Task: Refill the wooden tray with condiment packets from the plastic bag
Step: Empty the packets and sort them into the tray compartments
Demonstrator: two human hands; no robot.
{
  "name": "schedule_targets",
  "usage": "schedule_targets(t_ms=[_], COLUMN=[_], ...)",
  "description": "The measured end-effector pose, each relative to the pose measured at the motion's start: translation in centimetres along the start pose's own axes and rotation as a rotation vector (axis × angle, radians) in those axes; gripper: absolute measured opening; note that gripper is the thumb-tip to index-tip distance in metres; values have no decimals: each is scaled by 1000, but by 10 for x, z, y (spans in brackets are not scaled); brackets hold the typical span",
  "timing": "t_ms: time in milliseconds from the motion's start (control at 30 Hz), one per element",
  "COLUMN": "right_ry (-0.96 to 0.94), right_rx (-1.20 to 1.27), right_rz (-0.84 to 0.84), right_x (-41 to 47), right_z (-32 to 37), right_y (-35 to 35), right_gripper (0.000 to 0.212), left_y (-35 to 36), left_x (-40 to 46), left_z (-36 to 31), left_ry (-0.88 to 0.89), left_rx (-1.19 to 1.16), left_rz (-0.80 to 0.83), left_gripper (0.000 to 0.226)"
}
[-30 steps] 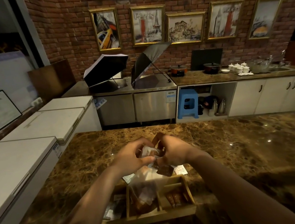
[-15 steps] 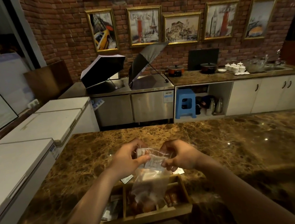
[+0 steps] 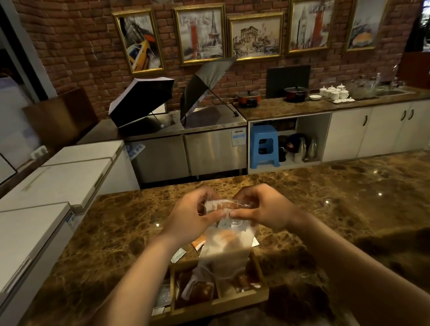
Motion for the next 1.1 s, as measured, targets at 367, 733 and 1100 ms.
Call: schedule_targets(t_ms=[367,733,1100], right_ry=[-88,-113,-157], right_rx=[-185,-171,-106], right_rz=[52,15,-110], right_x=[-23,-13,-5], right_z=[-30,-22,-11], right_y=[7,-2,-13], right_gripper=[12,13,53], left_y=[44,31,19], left_x=[-11,-11,-8], left_z=[20,7,-3], left_ry=[-11,-24,-109], left_rx=[87,63,55], left_rz=[21,11,-42], left_gripper=[17,29,44])
Point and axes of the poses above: each hand's wrist, its own x-axis towards the middle knuckle, its own y-axis out of the palm, z = x × y, the point moved 1 cm from there along x, towards the middle knuckle, and after that the axes turned 13 degrees about -y, right-handed, at the moved point
